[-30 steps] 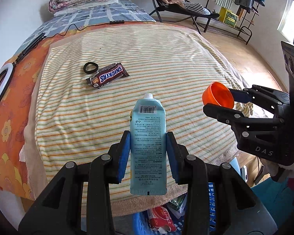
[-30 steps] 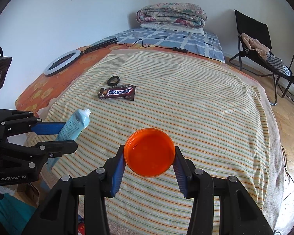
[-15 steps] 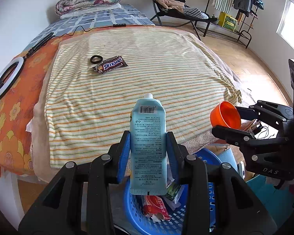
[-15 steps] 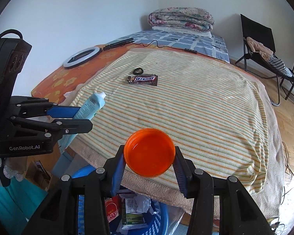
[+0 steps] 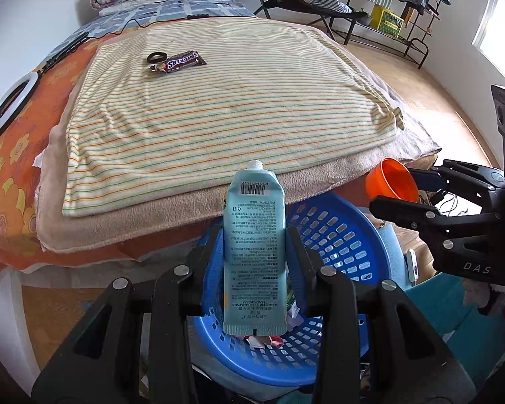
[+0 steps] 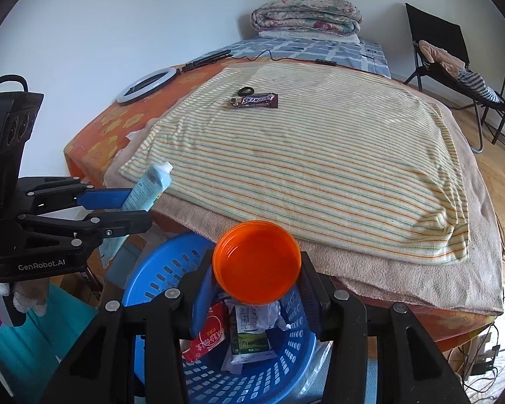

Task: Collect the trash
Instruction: 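Carry blue tube in left gripper while right gripper carries lid to basket, then open left gripper over basket while right gripper releases lid into it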

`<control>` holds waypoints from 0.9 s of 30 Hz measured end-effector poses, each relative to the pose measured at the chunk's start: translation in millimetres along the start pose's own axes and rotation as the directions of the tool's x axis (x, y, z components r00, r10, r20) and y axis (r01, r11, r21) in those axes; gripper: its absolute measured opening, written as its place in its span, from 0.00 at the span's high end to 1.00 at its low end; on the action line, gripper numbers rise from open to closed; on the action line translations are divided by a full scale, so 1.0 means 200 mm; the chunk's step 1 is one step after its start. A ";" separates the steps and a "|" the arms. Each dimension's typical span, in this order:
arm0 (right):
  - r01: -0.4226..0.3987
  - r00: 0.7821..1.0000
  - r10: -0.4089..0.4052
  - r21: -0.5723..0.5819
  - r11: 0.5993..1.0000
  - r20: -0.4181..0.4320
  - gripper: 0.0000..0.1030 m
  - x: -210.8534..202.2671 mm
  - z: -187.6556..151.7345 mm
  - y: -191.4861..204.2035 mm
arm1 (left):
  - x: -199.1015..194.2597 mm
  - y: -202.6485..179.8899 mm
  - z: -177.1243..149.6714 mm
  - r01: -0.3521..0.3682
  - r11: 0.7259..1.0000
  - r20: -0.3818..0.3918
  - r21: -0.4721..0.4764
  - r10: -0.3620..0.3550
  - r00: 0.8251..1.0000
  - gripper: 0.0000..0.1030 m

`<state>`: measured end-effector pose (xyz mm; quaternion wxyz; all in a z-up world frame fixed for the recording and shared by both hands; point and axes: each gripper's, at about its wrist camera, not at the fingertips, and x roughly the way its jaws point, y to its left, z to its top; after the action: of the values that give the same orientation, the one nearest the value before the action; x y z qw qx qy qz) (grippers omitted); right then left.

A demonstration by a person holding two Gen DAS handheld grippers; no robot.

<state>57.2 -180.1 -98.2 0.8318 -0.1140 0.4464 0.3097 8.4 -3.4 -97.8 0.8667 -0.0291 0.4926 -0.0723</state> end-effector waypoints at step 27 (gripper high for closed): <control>-0.001 0.990 0.002 0.010 1.000 -0.141 0.53 0.22 -0.24 0.05 | 0.24 -0.04 -0.20 0.009 1.000 -0.149 0.021 -0.006 0.989 0.65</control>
<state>36.5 -176.8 -160.0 0.7985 -0.1312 0.5055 0.2992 -3.4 -17.2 -158.4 0.8274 -0.0160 0.5552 -0.0830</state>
